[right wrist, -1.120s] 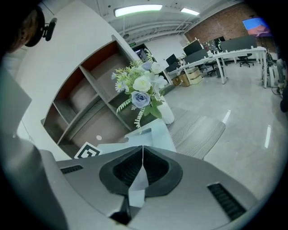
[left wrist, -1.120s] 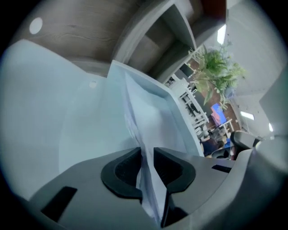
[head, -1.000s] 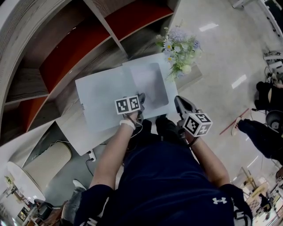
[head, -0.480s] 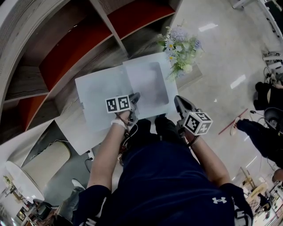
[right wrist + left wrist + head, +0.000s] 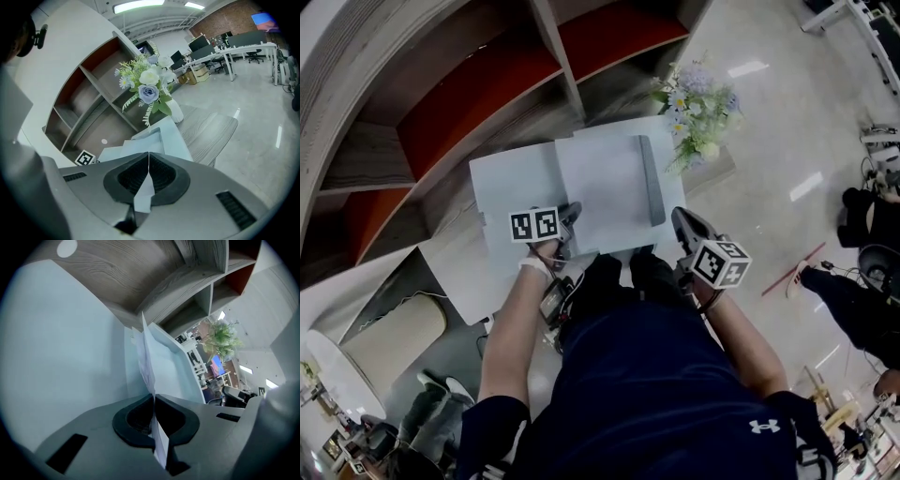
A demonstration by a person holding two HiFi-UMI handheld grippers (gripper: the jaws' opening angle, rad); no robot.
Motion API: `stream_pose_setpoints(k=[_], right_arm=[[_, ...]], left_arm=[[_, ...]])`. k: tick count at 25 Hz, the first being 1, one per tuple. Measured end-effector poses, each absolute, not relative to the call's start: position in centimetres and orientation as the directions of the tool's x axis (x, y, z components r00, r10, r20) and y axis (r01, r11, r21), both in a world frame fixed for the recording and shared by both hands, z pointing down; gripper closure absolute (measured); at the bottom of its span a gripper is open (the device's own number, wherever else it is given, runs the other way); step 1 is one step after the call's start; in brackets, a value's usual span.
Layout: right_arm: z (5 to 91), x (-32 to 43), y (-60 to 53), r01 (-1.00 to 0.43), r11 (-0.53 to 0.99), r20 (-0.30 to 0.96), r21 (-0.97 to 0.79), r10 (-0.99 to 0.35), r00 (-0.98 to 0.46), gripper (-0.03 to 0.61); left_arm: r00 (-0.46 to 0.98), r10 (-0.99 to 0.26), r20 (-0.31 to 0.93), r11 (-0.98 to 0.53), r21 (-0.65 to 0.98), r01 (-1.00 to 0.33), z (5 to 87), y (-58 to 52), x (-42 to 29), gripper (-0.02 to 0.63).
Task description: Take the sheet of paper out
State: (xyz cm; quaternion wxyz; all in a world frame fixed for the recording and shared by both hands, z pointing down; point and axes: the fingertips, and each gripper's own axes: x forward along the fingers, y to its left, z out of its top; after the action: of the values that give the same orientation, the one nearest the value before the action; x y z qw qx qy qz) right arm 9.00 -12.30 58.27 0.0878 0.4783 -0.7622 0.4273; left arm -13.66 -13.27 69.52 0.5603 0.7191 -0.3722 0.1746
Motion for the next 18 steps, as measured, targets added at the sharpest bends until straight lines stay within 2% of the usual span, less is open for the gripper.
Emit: stream_pose_setpoints(k=[13,18], right_arm=[[58.0,7.7,-12.1,-0.801,0.191,0.545,-0.567,-0.642,-0.539,0.563],[57.7,7.6,-12.3,-0.802,0.2,0.543,-0.562,-0.642,-0.541,0.563]], left_arm=[[0.602,-0.378,0.703,-0.08,0.623,-0.778,67.6,-12.3,-19.6,0.595],[0.546,-0.397,0.738,-0.1,0.556,-0.825,65.9,-11.9,-21.5,0.595]])
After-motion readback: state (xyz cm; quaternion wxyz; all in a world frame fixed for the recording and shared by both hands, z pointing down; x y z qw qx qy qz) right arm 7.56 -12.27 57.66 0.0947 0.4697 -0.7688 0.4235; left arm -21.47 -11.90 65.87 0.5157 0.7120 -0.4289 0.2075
